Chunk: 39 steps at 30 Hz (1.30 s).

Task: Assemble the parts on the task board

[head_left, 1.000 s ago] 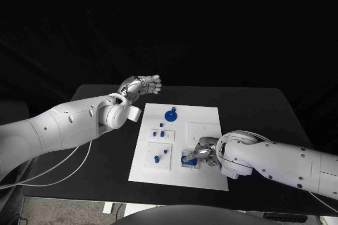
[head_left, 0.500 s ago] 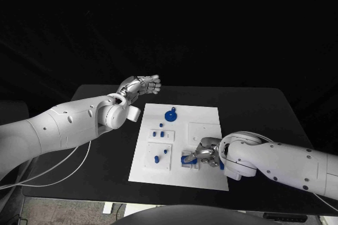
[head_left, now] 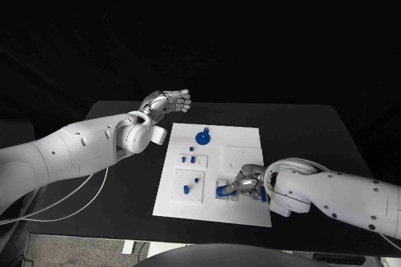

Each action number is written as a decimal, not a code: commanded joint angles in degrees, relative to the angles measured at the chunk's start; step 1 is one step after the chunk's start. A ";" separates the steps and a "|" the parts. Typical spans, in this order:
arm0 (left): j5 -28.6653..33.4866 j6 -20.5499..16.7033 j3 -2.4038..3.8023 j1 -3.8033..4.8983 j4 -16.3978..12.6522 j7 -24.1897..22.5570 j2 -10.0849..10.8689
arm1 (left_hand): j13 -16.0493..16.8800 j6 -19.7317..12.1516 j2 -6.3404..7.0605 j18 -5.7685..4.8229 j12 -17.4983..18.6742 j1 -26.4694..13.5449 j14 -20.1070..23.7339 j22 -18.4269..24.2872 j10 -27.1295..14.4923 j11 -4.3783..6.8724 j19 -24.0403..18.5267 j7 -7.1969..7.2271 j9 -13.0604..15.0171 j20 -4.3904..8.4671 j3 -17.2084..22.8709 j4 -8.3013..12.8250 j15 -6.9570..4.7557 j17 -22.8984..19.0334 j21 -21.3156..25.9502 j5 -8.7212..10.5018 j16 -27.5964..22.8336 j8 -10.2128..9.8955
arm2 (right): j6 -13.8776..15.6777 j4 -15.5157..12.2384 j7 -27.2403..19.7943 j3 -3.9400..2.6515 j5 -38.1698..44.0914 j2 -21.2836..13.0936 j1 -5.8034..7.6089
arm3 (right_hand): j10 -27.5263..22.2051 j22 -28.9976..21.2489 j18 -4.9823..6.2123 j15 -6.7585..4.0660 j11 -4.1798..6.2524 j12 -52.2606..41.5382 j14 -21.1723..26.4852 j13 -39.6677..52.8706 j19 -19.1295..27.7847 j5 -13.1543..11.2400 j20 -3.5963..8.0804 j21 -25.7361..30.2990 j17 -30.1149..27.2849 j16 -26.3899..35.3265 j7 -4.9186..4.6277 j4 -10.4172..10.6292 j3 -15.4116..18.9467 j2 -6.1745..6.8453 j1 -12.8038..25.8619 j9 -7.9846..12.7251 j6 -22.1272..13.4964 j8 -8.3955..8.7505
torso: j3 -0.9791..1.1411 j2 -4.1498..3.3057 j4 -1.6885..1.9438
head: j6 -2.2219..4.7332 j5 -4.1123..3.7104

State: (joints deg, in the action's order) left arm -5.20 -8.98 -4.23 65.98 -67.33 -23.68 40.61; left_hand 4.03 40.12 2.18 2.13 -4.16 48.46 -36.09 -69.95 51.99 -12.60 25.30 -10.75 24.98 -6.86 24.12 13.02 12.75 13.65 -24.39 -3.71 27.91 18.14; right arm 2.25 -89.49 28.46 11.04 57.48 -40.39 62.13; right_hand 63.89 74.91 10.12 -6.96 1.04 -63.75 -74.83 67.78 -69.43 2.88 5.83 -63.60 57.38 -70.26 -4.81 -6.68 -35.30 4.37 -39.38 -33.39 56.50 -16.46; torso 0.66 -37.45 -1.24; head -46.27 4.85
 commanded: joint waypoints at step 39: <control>0.22 0.70 0.02 0.04 -0.25 -0.03 0.11 | -0.08 -0.50 0.49 0.96 0.31 -0.74 0.57 -0.15 -0.54 -0.11 0.32 -1.66 -0.25 -0.09 0.00 -0.72 0.03 0.14 0.66 0.21 -0.42 -0.51 | 5.43 0.69 -2.58 -0.01 9.51 -0.04 -0.06 | 1.74 0.97 4.88 -0.45 0.27 0.62 -0.30 0.37 -0.41 -0.07 -0.80 -1.05 0.12 0.51 -0.28 1.04 -11.40 -4.41 -1.38 -0.21 2.46 0.06 | -0.06 0.00 0.01 | 0.49 -0.43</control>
State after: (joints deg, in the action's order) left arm -5.20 -8.99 -4.24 65.98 -67.43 -23.39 40.79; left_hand 4.04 40.12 2.40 2.13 -4.16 48.24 -35.94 -70.03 51.79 -12.80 25.30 -10.75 24.82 -6.86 24.13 12.72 12.90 13.71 -23.94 -3.71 27.69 17.92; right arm 10.56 -88.84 24.29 11.02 63.56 -40.57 62.12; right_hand 65.43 74.90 10.12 -7.05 1.32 -63.39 -75.15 68.15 -69.54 2.65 5.06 -64.28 57.55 -70.05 -3.99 -6.99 -44.84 1.78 -38.92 -33.55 57.34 -16.24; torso 0.60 -37.45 -1.21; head -45.75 4.45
